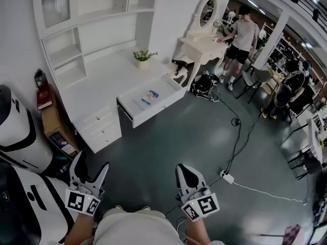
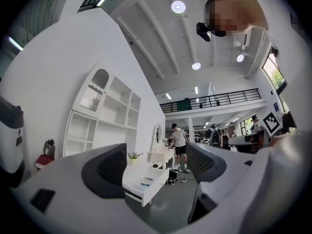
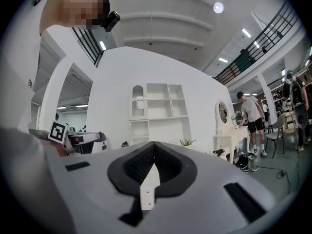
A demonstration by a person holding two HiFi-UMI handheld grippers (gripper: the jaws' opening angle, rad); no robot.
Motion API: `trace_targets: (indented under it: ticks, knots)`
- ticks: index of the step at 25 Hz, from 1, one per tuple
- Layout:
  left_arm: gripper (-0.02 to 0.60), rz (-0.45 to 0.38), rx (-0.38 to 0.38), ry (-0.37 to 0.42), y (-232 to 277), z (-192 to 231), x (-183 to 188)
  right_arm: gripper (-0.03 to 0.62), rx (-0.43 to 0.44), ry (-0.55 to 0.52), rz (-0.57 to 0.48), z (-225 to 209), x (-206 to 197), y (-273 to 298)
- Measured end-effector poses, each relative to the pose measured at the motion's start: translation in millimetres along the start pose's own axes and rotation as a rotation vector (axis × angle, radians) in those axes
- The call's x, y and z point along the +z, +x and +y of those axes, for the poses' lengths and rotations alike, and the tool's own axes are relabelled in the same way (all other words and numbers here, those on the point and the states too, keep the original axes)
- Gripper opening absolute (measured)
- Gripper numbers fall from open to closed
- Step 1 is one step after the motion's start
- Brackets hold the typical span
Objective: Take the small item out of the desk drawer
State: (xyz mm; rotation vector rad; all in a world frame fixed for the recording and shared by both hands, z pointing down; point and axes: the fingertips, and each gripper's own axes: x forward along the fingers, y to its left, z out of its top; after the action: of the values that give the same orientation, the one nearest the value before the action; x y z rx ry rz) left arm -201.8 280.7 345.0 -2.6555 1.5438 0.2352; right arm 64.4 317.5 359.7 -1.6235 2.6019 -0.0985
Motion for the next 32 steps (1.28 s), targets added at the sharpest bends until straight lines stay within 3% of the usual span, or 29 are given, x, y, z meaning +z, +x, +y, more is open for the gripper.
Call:
trace_targets:
  ticks: [8, 16, 20, 27, 32]
  knots:
    - [0.463, 0.054, 0.056, -0.012, -3.2, -8.5, -26.1, 0.009, 0.052, 0.028, 0.011, -9.3, -19.3, -2.4]
    - [0.476, 0.059, 0.074, 0.034, -0.8, -15.0, -18.8, 0.009, 0.083, 0.077, 0.046, -22.5, -35.3, 2.6]
    - [0.476, 0.099, 0.095, -0.001, 9.5, 0.1, -43.3, 0.009, 0.116, 0.073, 0.042, -21.5, -36.2, 26.0]
    - [0.476, 0.122, 0.026, -0.077, 91.6, 18.5, -83.7, 0.009, 0.047, 0.093, 0.111, -63.3, -54.1, 66.7]
    - [0.479, 0.104, -0.043, -0.090, 172.9, 50.7, -92.5, 0.009, 0.007, 0.075, 0.119, -95.8, -45.7, 137.8]
